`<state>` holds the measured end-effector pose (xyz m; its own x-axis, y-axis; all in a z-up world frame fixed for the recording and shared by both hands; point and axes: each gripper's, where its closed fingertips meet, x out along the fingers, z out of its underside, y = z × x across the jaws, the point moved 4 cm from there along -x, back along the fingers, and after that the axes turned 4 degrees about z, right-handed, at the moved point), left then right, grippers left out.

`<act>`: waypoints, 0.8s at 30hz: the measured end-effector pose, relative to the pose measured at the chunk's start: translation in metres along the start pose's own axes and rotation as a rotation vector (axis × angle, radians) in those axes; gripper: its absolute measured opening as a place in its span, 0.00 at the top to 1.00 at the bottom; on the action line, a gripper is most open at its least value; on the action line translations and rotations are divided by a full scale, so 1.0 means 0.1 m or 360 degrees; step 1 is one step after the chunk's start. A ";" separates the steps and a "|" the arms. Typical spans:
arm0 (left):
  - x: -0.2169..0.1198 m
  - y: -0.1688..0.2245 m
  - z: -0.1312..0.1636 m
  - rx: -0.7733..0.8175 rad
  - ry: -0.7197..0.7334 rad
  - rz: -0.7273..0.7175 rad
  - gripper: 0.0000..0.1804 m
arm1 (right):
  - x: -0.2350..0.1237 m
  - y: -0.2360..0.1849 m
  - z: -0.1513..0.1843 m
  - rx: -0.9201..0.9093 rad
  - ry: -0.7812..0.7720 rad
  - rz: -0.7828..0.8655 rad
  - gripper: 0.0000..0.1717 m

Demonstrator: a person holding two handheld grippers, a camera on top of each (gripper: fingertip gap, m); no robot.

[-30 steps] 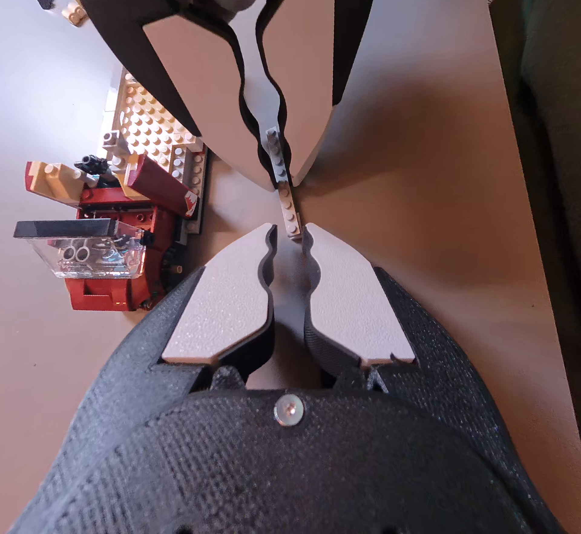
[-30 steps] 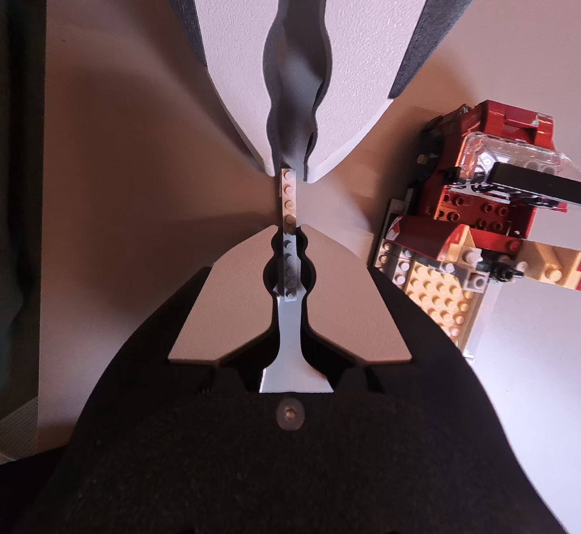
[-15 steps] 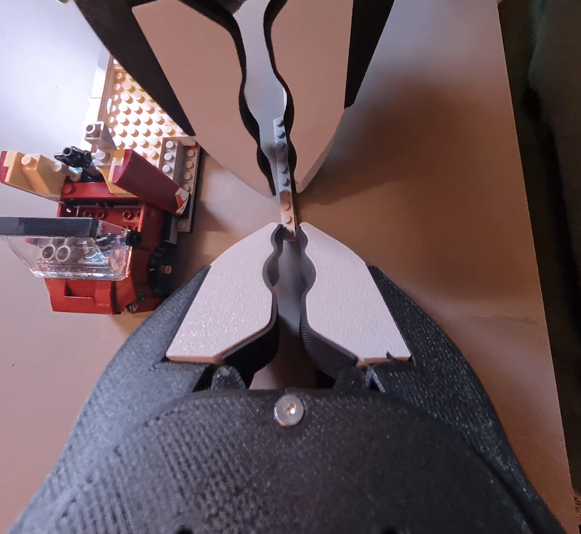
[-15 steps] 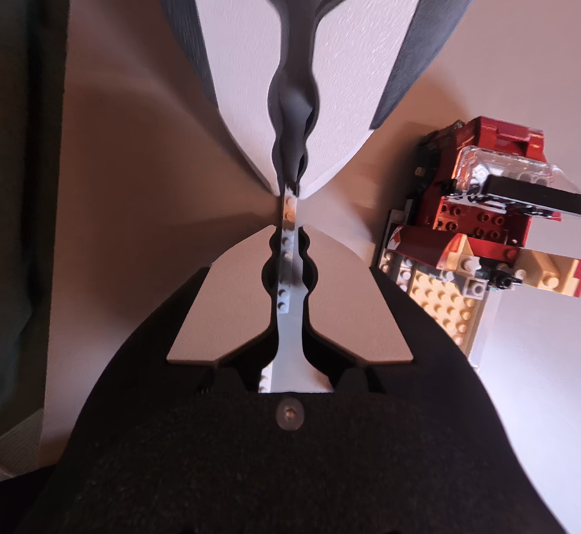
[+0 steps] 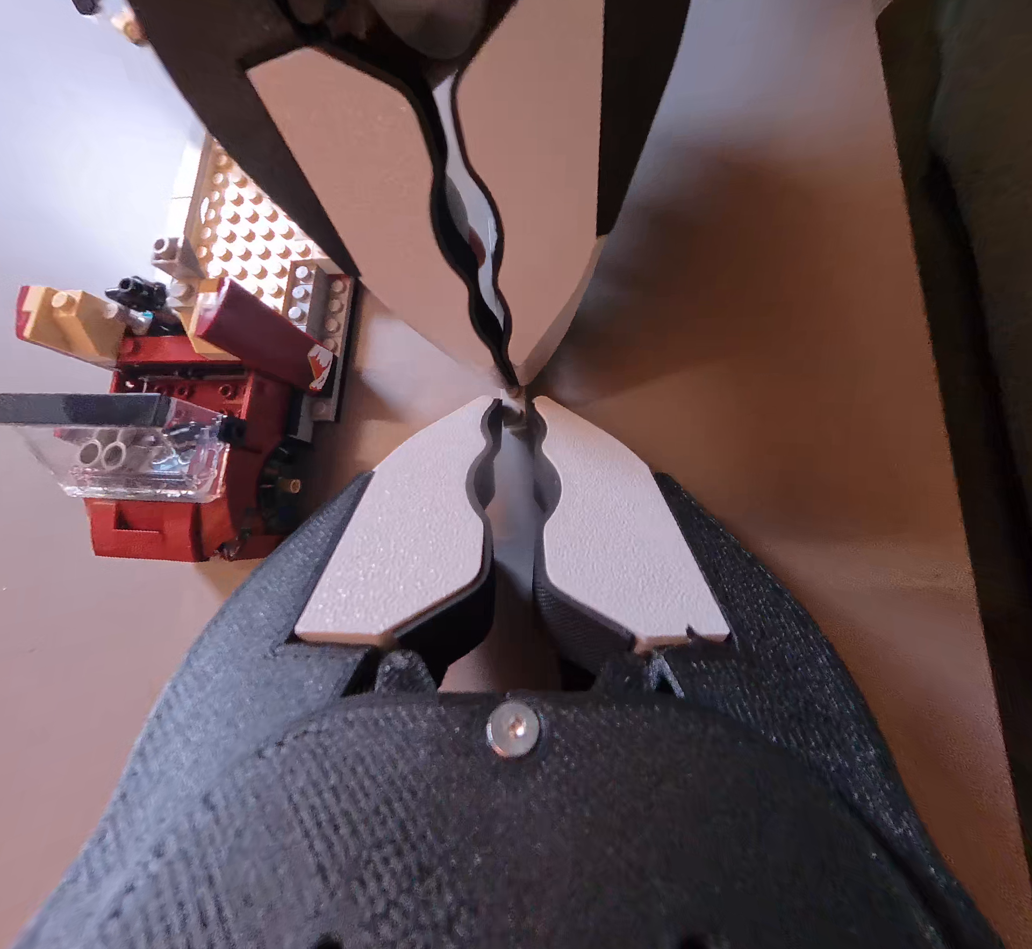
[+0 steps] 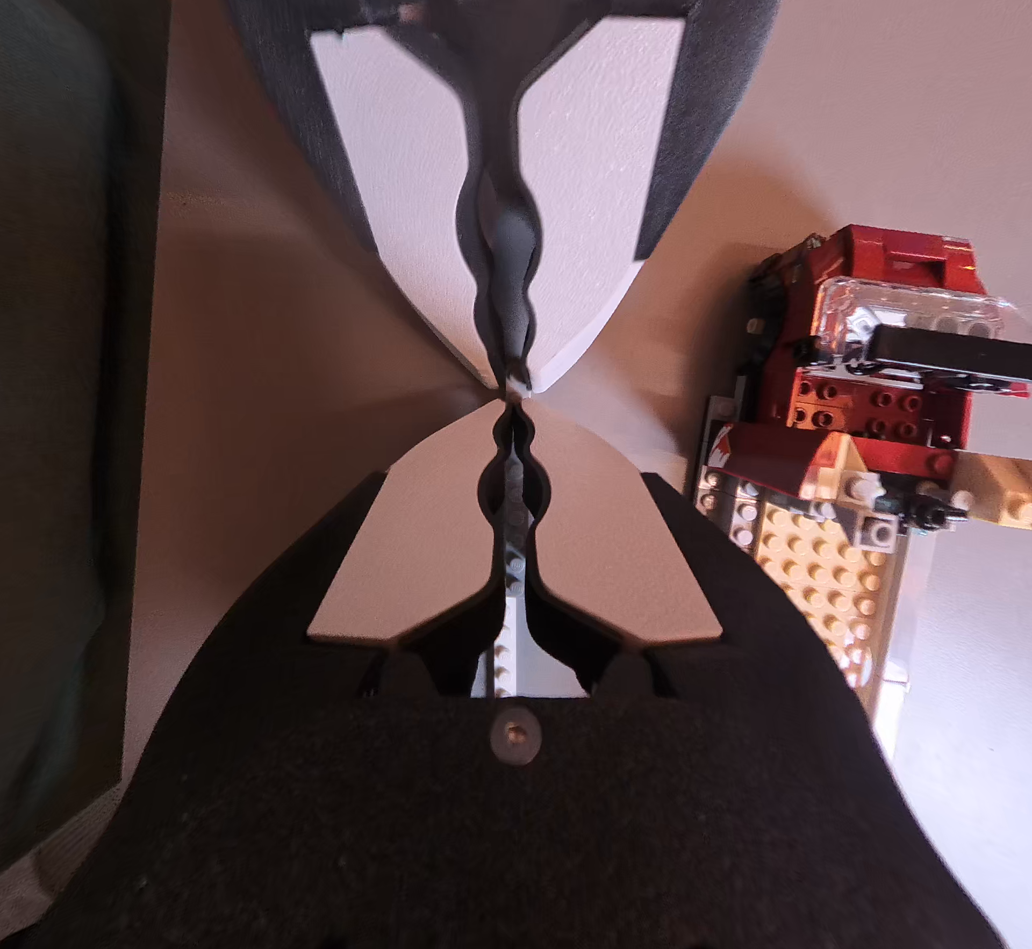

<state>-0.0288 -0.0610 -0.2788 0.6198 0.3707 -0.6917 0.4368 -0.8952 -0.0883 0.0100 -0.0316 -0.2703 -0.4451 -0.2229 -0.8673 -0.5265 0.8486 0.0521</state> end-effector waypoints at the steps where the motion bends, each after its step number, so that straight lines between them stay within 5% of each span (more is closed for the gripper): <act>1: -0.01 0.00 0.00 -0.0052 0.0035 0.0036 0.95 | 0.00 -0.01 0.00 -0.0006 0.0000 0.0000 1.00; 16: -0.01 -0.05 0.01 -0.0200 0.0004 0.0152 1.00 | 0.04 0.06 -0.04 0.0136 -0.0106 -0.0267 1.00; 24: -0.01 -0.03 0.01 -0.0117 0.0038 0.0131 1.00 | 0.01 0.02 -0.05 0.0003 -0.0087 -0.0152 0.98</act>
<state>-0.0316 -0.0592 -0.2783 0.6706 0.3029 -0.6772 0.4298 -0.9027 0.0218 0.0050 -0.0325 -0.2691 -0.3529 -0.2762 -0.8940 -0.5631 0.8257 -0.0328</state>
